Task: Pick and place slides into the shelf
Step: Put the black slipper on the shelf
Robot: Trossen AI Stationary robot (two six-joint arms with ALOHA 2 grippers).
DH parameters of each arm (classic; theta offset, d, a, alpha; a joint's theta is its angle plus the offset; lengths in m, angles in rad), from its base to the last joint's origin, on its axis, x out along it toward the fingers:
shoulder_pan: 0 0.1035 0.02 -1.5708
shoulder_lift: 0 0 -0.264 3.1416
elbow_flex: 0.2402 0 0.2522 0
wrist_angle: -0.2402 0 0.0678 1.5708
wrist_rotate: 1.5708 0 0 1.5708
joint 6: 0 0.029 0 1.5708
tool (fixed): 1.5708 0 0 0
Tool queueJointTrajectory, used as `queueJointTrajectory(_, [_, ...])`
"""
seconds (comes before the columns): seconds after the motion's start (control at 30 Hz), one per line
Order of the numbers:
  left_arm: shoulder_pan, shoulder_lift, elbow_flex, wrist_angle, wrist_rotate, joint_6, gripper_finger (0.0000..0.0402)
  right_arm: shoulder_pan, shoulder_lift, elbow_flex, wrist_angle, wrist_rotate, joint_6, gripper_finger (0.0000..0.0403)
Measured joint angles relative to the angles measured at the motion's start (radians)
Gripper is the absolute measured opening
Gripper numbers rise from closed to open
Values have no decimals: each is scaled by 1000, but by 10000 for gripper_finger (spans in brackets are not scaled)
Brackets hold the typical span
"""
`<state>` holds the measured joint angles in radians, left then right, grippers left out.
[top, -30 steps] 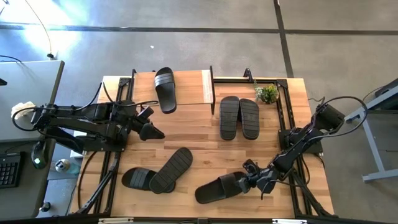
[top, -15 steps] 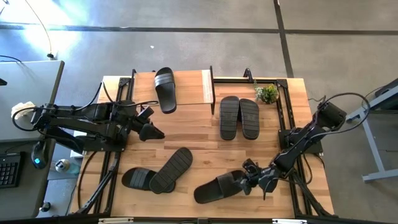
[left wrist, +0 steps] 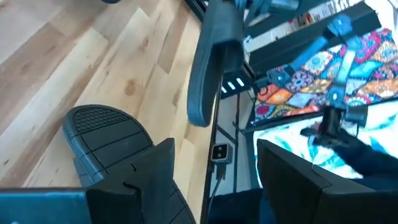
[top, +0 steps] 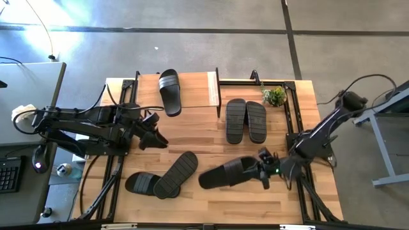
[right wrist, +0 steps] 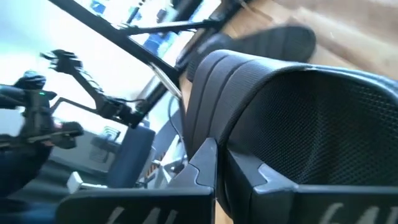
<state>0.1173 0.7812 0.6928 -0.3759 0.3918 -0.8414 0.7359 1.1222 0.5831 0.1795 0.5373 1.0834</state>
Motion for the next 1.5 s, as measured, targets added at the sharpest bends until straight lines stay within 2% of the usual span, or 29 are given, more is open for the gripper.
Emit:
queueJointTrajectory(0.1, [0, 30, 0, 48, 46, 9, 209, -67, -49, 58, -129, -85, -67, 0])
queueJointTrajectory(0.27, [0, 122, 0, 160, 131, 8, 209, -206, -55, 237, -379, -284, -209, 0])
queueJointTrajectory(0.43, [0, 236, 0, 271, 201, 26, 209, -340, -35, 424, -564, -422, -360, 0])
queueJointTrajectory(0.57, [-1, 305, 0, 386, 235, 50, 209, -440, -12, 534, -642, -520, -454, 0])
queueJointTrajectory(0.73, [-1, 363, 0, 498, 235, 52, 209, -541, 30, 597, -650, -664, -507, 0])
queueJointTrajectory(1.0, [0, 415, 0, 510, 197, 68, 209, -623, 100, 608, -625, -796, -535, 0])
queueJointTrajectory(1.5, [0, 448, 0, 508, 162, 79, 209, -728, 129, 608, -548, -835, -554, 0])
